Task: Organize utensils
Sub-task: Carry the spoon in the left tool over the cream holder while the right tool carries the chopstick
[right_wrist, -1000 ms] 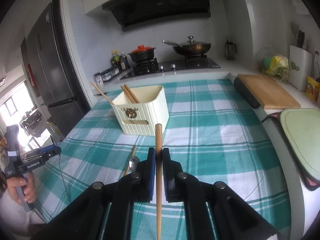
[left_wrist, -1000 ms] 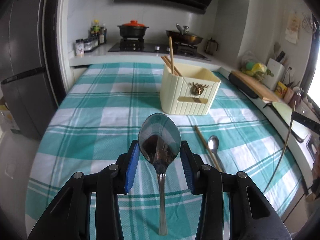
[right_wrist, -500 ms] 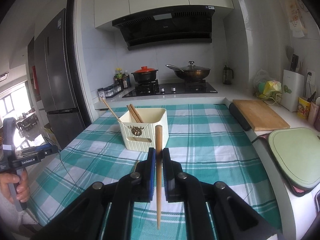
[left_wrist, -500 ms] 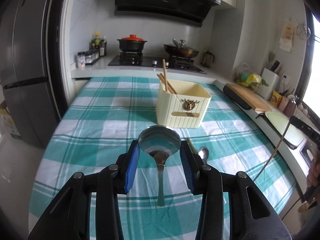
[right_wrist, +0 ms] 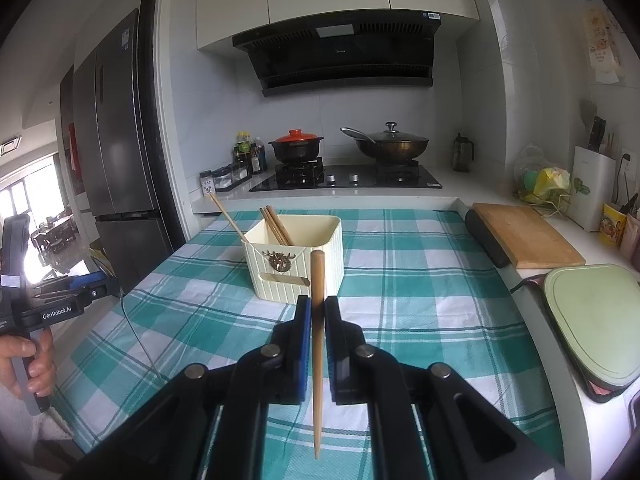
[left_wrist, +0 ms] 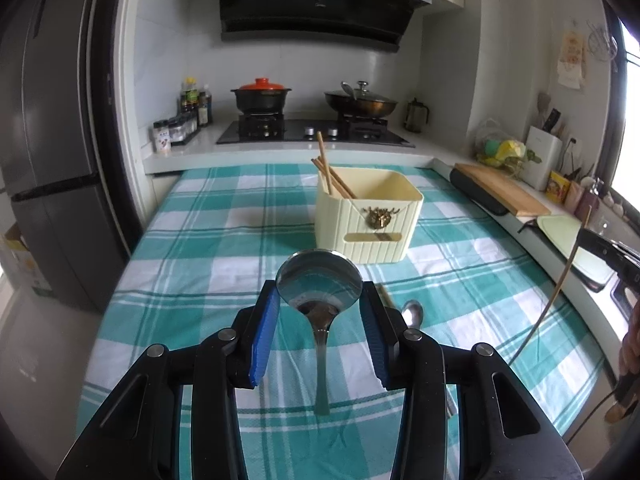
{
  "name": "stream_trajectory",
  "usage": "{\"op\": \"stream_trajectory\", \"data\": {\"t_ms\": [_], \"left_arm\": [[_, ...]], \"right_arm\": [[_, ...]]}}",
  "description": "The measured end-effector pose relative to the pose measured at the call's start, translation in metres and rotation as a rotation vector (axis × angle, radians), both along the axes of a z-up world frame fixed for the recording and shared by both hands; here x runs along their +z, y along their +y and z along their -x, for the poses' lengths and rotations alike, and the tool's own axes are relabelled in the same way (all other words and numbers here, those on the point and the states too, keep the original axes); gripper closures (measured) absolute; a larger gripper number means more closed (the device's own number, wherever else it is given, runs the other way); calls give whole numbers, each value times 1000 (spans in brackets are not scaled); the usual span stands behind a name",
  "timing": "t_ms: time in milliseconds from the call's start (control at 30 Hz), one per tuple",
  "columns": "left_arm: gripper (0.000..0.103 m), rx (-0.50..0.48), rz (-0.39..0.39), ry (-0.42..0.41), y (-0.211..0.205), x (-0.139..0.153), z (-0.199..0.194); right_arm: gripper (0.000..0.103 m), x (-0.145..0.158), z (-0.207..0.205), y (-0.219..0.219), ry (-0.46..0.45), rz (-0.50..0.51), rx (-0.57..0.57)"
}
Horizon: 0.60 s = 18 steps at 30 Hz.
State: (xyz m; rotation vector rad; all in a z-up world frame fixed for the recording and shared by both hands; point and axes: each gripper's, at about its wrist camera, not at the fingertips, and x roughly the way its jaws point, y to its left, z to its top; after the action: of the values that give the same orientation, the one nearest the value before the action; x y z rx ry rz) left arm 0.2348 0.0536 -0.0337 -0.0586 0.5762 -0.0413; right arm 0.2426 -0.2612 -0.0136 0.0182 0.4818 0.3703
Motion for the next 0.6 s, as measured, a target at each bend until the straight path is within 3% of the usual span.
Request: {"op": "stream_trajectory", "data": {"t_ms": [300,600], "left_arm": [[62,-27,27,5,-1,4,-6],[62,-79,101,-33,0,40,-18]], "right_arm": [[96,-5,-9,-2,20,-4,-5],[96,11,-29,-2,-6,-17,-1]]}}
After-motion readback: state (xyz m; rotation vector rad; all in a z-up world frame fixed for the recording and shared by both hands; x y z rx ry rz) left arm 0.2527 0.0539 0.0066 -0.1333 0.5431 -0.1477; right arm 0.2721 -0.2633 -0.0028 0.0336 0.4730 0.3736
